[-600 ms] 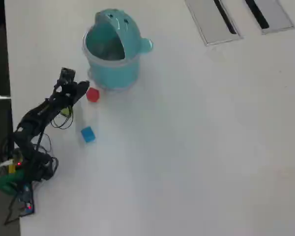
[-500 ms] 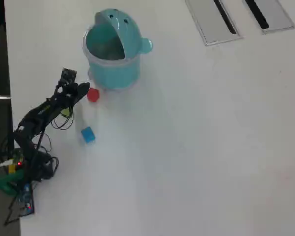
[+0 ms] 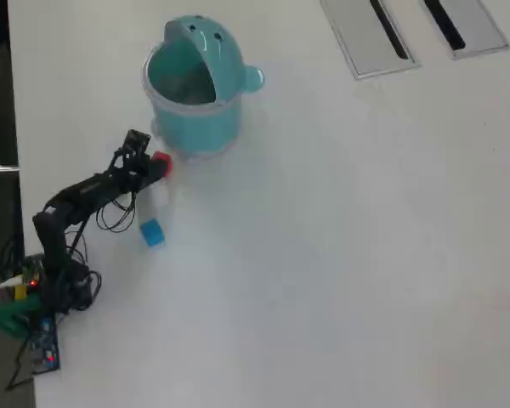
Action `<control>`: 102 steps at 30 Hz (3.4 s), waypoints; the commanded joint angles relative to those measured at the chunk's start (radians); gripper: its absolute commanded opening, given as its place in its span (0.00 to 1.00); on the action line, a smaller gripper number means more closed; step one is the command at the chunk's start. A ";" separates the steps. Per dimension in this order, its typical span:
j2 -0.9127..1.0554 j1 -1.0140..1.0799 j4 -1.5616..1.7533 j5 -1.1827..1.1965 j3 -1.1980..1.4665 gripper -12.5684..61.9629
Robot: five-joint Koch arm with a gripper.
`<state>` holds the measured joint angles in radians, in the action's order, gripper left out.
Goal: Grasp RGB lego blocks and put them in the bin one by one.
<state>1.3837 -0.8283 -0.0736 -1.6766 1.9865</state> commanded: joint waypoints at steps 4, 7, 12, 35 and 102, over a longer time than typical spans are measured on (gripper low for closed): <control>-0.032 0.012 0.009 -0.011 -0.069 0.58; -0.063 0.012 0.018 -0.011 -0.078 0.58; -0.109 0.017 0.032 -0.011 -0.106 0.58; -0.106 -0.014 0.072 -0.009 -0.114 0.31; -0.193 -0.074 -0.060 -0.031 -1.109 0.63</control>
<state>1.1428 -0.9004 -0.1764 -1.6904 0.9756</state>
